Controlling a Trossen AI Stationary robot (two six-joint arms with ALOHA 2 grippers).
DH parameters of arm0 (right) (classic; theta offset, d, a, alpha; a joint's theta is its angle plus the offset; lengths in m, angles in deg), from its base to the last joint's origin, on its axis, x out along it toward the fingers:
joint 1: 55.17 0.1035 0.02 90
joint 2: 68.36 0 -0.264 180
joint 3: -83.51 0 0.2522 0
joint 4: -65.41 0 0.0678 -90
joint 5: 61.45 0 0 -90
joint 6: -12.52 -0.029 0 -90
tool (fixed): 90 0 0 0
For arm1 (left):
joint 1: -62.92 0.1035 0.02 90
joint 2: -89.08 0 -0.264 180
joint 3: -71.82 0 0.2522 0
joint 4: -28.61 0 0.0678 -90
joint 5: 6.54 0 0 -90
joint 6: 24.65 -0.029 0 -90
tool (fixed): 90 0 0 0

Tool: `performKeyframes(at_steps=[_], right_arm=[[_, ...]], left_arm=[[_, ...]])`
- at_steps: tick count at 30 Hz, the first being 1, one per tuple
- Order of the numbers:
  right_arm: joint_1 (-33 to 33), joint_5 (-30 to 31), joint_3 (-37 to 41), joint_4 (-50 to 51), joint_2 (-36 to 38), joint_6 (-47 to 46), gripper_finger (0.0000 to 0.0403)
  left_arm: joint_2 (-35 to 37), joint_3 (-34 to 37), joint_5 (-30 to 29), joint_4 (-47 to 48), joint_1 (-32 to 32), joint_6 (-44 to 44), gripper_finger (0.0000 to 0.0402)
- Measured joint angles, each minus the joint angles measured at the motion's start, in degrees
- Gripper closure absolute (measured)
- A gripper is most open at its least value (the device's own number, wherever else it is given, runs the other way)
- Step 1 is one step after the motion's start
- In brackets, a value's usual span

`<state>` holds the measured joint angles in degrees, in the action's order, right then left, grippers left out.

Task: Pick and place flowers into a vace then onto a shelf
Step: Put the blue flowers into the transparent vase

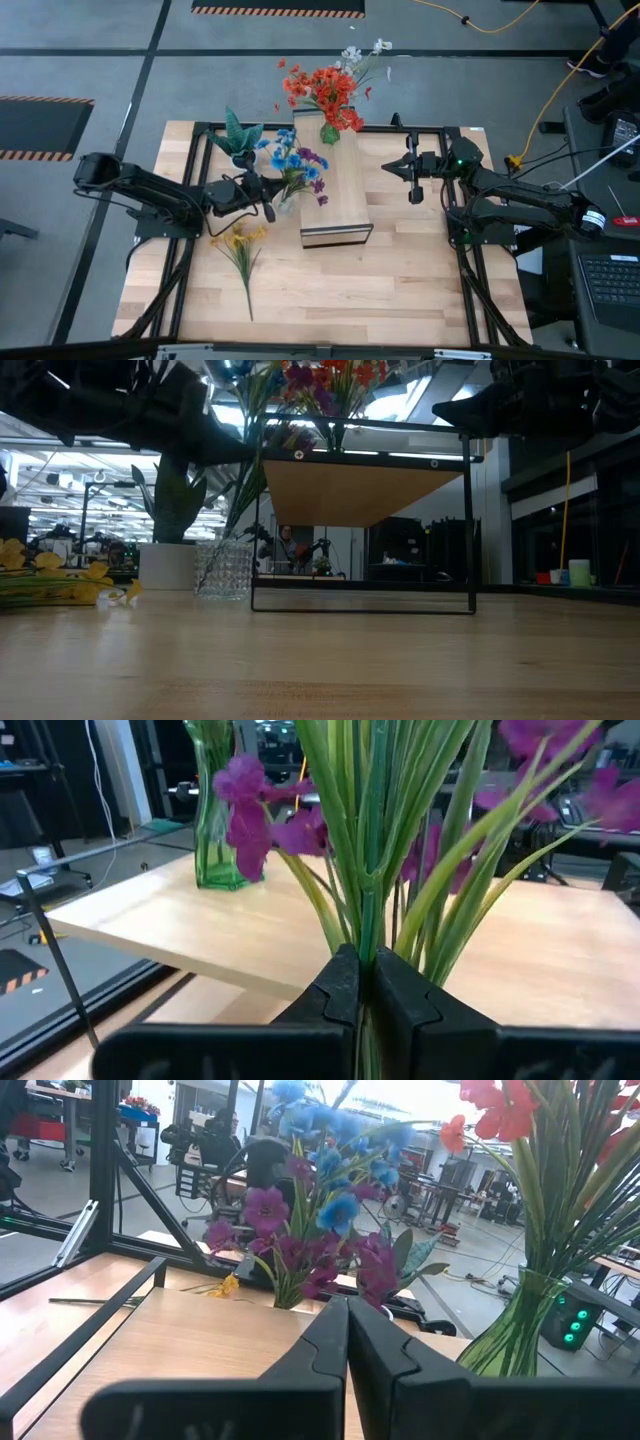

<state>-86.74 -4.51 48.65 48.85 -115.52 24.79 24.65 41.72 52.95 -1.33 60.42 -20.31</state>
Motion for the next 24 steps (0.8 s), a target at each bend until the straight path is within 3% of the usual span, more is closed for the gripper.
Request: performKeyframes(at_steps=[14, 24], right_arm=[[0.0, 0.0, 0.0, 0.7, 0.0, 0.1, 0.0391], [0.0, 0.0, 0.0, 2.9, 0.0, 0.2, 0.0391]], left_arm=[[-6.9, 0.0, 0.0, -0.3, 0.0, 5.4, 0.0384], [-5.6, 0.0, -0.8, -0.1, -1.8, 3.3, 0.0366]])
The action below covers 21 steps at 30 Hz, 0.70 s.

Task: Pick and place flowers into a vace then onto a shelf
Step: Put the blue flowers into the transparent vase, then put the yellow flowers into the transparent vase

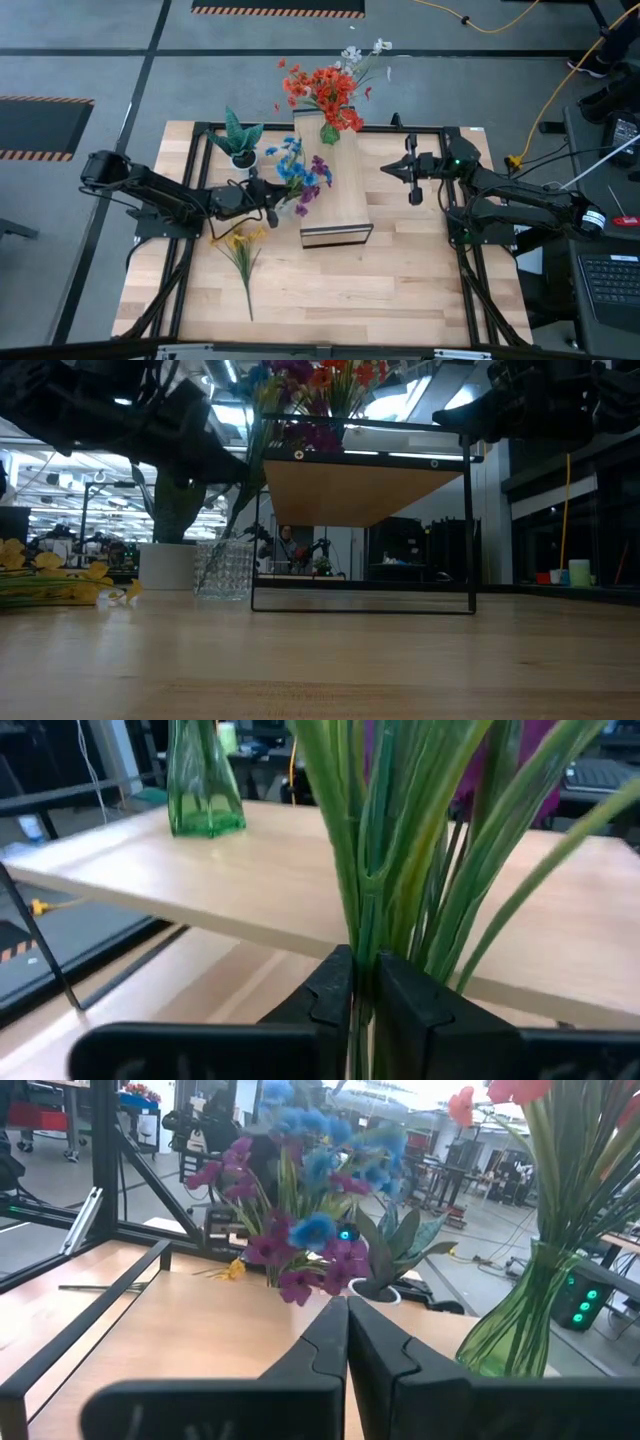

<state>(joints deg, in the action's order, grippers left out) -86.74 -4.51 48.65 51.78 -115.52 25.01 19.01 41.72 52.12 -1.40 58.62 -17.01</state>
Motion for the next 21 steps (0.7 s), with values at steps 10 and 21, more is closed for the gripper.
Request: performKeyframes(at_steps=[10, 21], right_arm=[[0.0, 0.0, 0.0, 2.1, 0.0, 0.0, 0.0391], [0.0, 0.0, 0.0, 2.1, 0.0, 0.0, 0.0391]], left_arm=[[1.1, 0.0, -7.9, 5.4, -3.4, 2.3, 0.03], [1.1, -0.1, -13.6, 5.0, -6.9, 1.9, 0.0249]])
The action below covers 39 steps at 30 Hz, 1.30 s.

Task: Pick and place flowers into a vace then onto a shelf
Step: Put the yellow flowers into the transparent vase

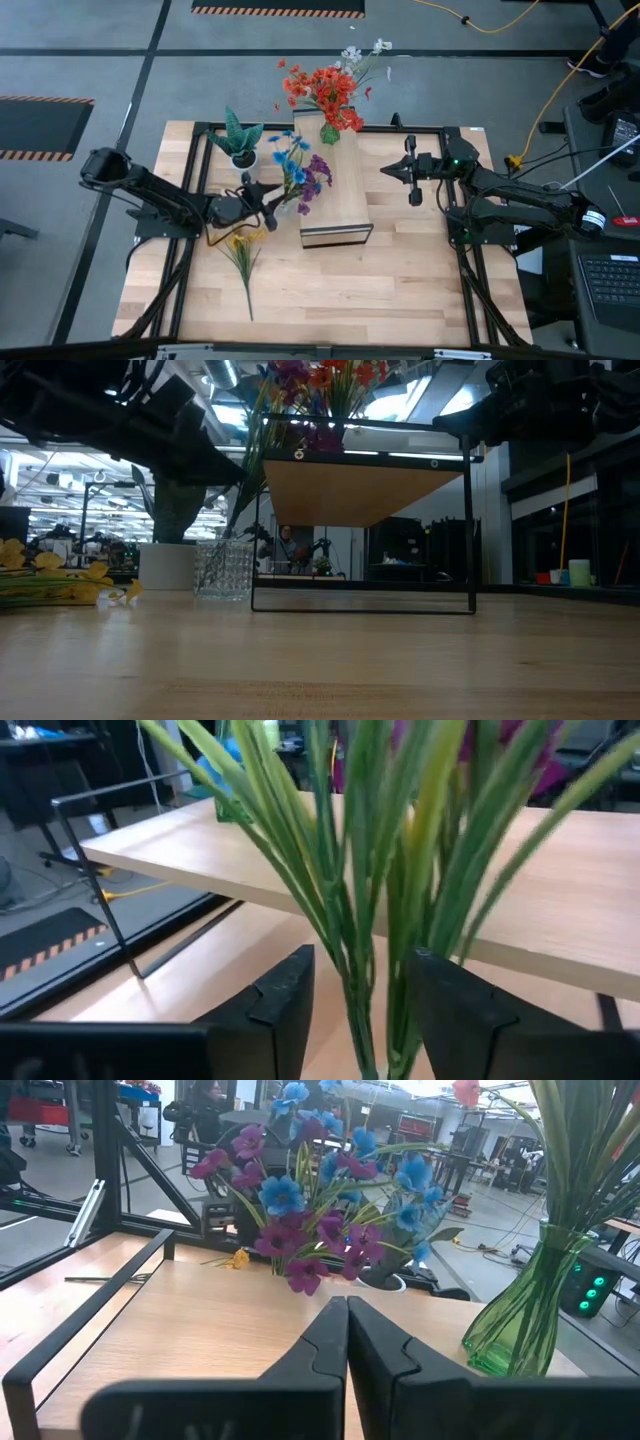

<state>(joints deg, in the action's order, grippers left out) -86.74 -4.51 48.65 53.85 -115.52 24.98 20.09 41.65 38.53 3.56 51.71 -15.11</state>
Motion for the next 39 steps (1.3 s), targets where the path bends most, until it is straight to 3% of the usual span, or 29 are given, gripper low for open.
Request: performKeyframes(at_steps=[8, 12, 21, 24, 29, 34, 39], right_arm=[[0.0, 0.0, 0.0, 0.0, 0.0, 0.0, 0.0391], [0.0, 0.0, 0.0, 0.0, 0.0, -0.2, 0.0391], [0.0, 0.0, 0.0, 0.0, 0.0, -0.2, 0.0391], [0.0, 0.0, 0.0, 0.0, 0.0, -0.2, 0.0391], [0.0, 0.0, 0.0, -0.1, 0.0, -0.2, 0.0391], [0.0, 0.0, 0.0, -0.1, 0.0, -0.2, 0.0391], [0.0, 0.0, 0.0, -0.1, 0.0, -0.2, 0.0391]], left_arm=[[0.0, 0.0, -3.6, 1.1, -4.2, 1.6, 0.0241], [0.6, 0.0, -9.0, 1.4, -7.0, 1.7, 0.0244], [6.2, -0.3, -15.4, 2.8, -13.2, 5.1, 0.0245], [6.5, -3.1, -17.0, 12.1, -14.6, 8.9, 0.0245], [6.4, -13.6, -14.7, 39.9, -15.0, 23.5, 0.0245], [4.3, -25.8, -4.7, 67.9, -14.9, 42.6, 0.0248], [-1.1, -36.3, 9.2, 88.2, -14.9, 61.1, 0.0277]])
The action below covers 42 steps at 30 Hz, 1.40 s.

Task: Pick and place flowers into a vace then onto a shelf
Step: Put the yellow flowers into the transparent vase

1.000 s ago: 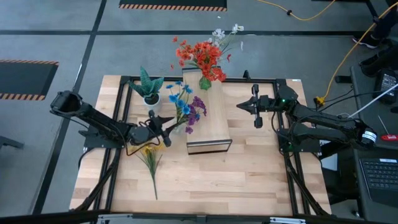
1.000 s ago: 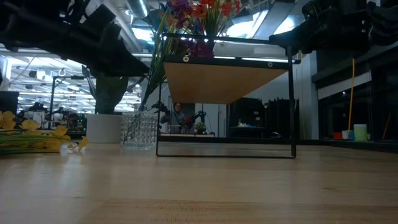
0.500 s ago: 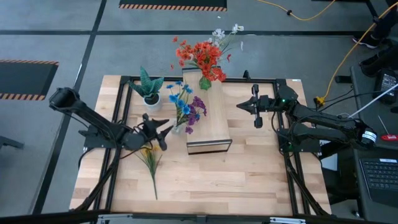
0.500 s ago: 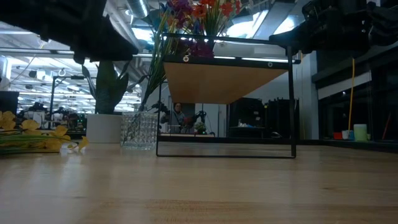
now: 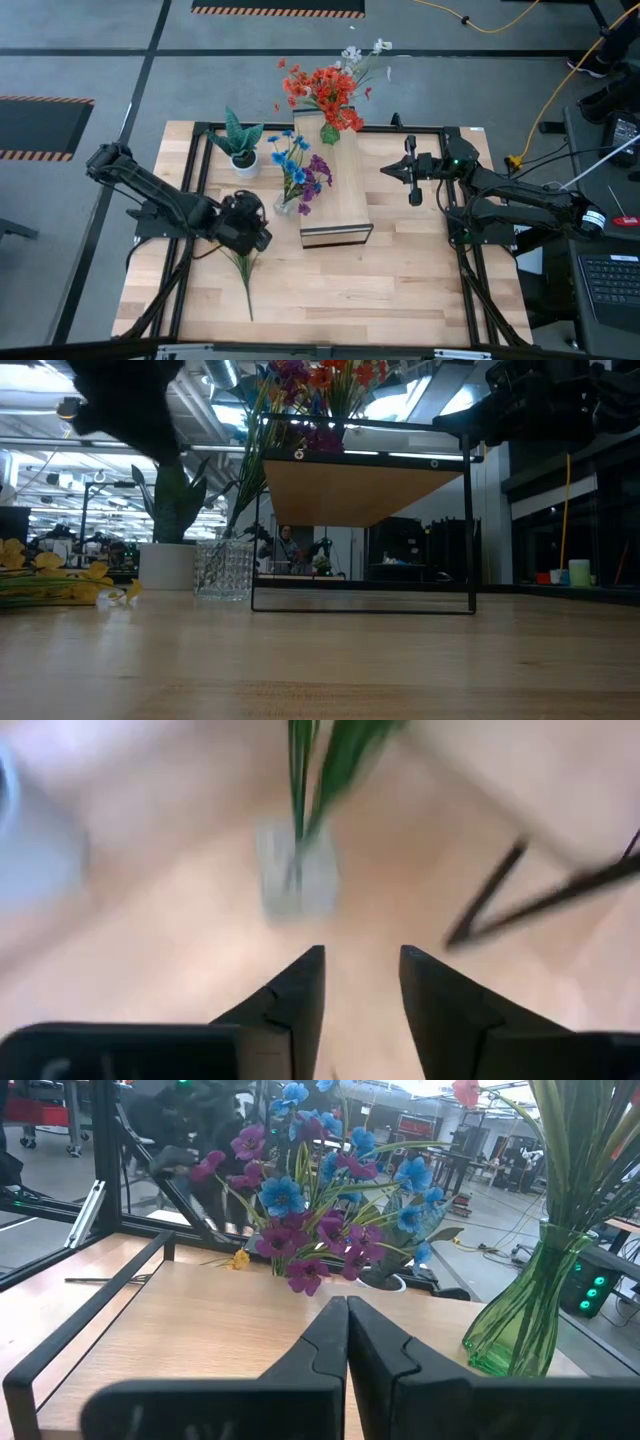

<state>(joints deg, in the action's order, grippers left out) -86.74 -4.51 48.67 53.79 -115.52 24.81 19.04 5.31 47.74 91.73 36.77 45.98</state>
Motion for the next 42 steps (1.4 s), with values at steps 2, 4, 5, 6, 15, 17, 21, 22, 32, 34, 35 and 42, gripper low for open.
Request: performKeyframes(at_steps=[2, 4, 5, 6, 15, 17, 21, 22, 32, 34, 35, 42], right_arm=[[0.0, 0.0, 0.0, 0.0, 0.0, 0.0, 0.0391], [0.0, 0.0, 0.0, 0.0, 0.0, 0.0, 0.0391], [0.0, 0.0, 0.0, 0.0, 0.0, 0.0, 0.0391], [0.0, 0.0, 0.0, 0.0, 0.0, 0.0, 0.0391], [0.0, 0.0, 0.0, -0.6, 0.0, 0.3, 0.0391], [0.0, 0.0, 0.0, -0.6, 0.0, 0.7, 0.0391], [0.0, 0.0, 0.0, -0.7, 0.0, 1.9, 0.0391], [0.0, 0.0, 0.0, -0.8, 0.0, 1.9, 0.0391], [0.0, 0.0, 0.0, -2.7, 0.0, 1.9, 0.0391], [0.0, 0.0, 0.0, -2.8, 0.0, 1.8, 0.0391], [0.0, 0.0, 0.0, -3.0, 0.0, 1.7, 0.0391], [0.0, 0.0, 0.0, -4.1, 0.0, 1.7, 0.0391]], left_arm=[[-2.7, -2.8, 6.7, 4.5, 0.0, 5.4, 0.0289], [-5.4, -5.0, 14.2, 7.4, 0.0, 10.5, 0.0297], [-6.7, -5.9, 17.8, 8.0, 0.0, 12.7, 0.0299], [-7.9, -6.6, 21.0, 8.3, 0.0, 14.7, 0.03], [-16.0, -9.1, 34.6, 8.8, -3.9, 31.4, 0.03], [-17.0, -9.1, 35.8, 8.8, -5.5, 34.9, 0.03], [-18.0, -9.1, 37.2, 8.7, -8.8, 43.3, 0.03], [-18.2, -9.1, 37.2, 8.5, -9.7, 44.7, 0.03], [-21.9, -9.1, 30.6, 3.5, -16.0, 54.4, 0.03], [-23.3, -9.1, 30.5, 2.1, -16.6, 55.2, 0.03], [-24.0, -9.1, 30.8, 1.9, -16.8, 55.6, 0.03], [-28.4, -9.1, 30.6, 1.7, -17.8, 57.7, 0.03]])
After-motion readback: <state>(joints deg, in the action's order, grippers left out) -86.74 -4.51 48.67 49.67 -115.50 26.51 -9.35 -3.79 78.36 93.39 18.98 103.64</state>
